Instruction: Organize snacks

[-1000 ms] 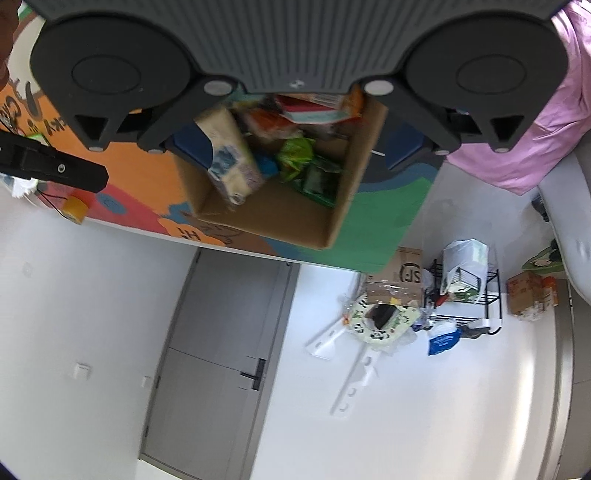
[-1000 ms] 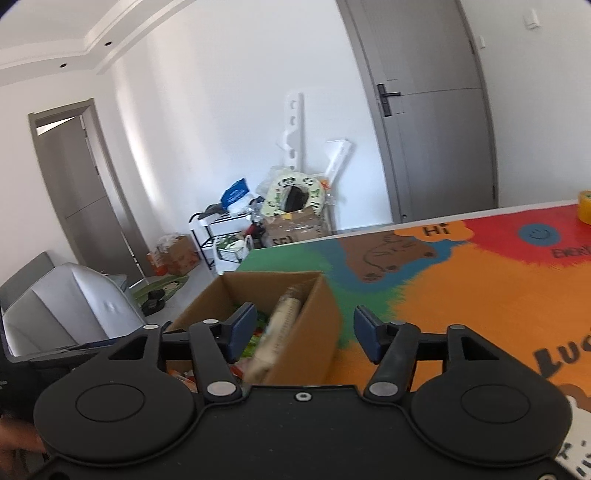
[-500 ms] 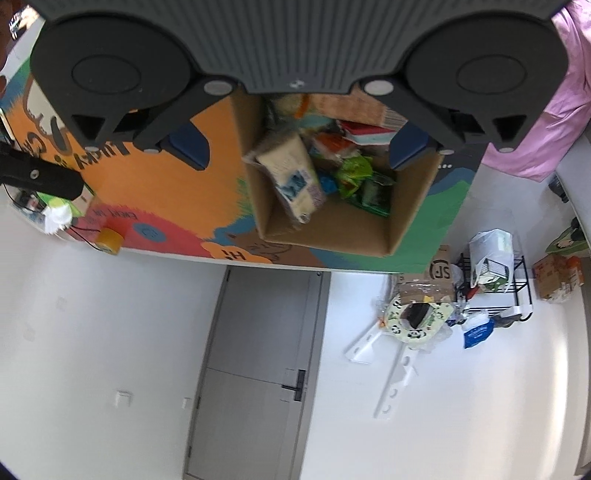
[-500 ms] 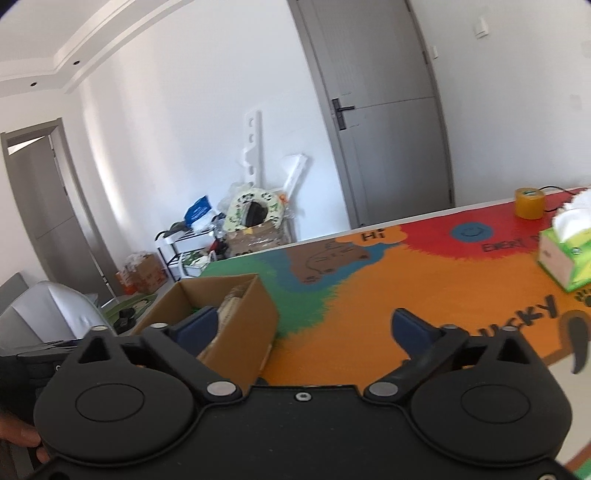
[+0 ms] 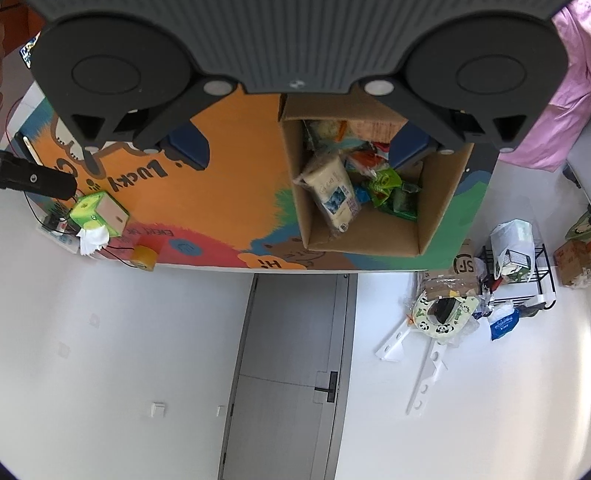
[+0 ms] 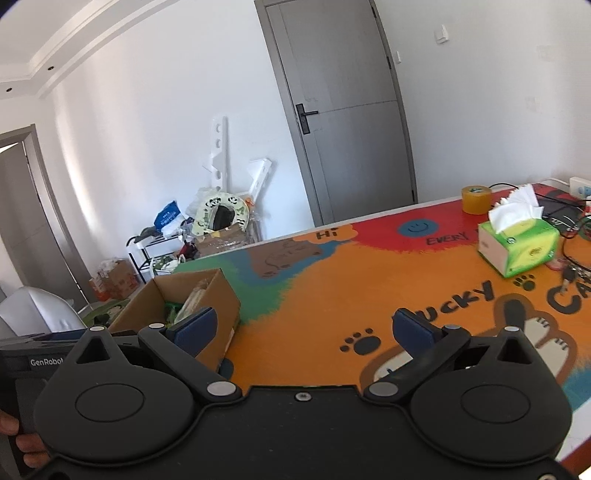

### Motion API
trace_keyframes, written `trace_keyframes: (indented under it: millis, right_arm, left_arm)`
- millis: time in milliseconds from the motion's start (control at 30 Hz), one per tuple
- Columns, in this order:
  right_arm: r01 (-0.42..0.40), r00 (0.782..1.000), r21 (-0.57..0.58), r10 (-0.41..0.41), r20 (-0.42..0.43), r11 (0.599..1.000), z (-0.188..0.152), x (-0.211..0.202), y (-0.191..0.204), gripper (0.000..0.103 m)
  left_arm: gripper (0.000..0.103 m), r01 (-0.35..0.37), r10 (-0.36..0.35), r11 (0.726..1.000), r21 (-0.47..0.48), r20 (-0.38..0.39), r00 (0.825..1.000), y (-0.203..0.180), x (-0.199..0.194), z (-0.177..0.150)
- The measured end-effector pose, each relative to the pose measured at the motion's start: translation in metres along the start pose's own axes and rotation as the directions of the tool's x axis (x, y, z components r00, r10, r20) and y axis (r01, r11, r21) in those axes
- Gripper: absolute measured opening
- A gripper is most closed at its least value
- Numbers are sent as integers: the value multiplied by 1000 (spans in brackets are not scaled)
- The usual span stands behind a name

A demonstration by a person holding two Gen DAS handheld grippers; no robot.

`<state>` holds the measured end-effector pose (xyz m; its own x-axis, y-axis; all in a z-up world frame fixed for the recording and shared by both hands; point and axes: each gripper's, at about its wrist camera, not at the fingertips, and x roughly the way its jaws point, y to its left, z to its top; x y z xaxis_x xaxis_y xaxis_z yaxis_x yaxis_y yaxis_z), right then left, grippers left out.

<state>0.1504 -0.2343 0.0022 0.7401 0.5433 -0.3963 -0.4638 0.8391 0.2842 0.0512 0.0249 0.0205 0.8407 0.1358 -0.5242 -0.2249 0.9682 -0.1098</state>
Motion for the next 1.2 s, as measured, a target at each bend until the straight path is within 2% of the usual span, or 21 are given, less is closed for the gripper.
trace_keyframes:
  millis: [333,667,1200]
  right_arm:
    - [43,999,-3,-43,-11,999,-15,-25,0,103]
    - [37,998,-19,-38,-47,999,-23,-44,2,103]
    - [20,997,-47,-23,-73,999,-25,-49,10,103]
  left_arm:
    - [103,17,-17,999,35,-6,1000,5,-20,-6]
    - [103,16,-16,999,28,9,1000,19,-37,-5]
    - [102,32,-32,996,81,2,999,9,-43,-9]
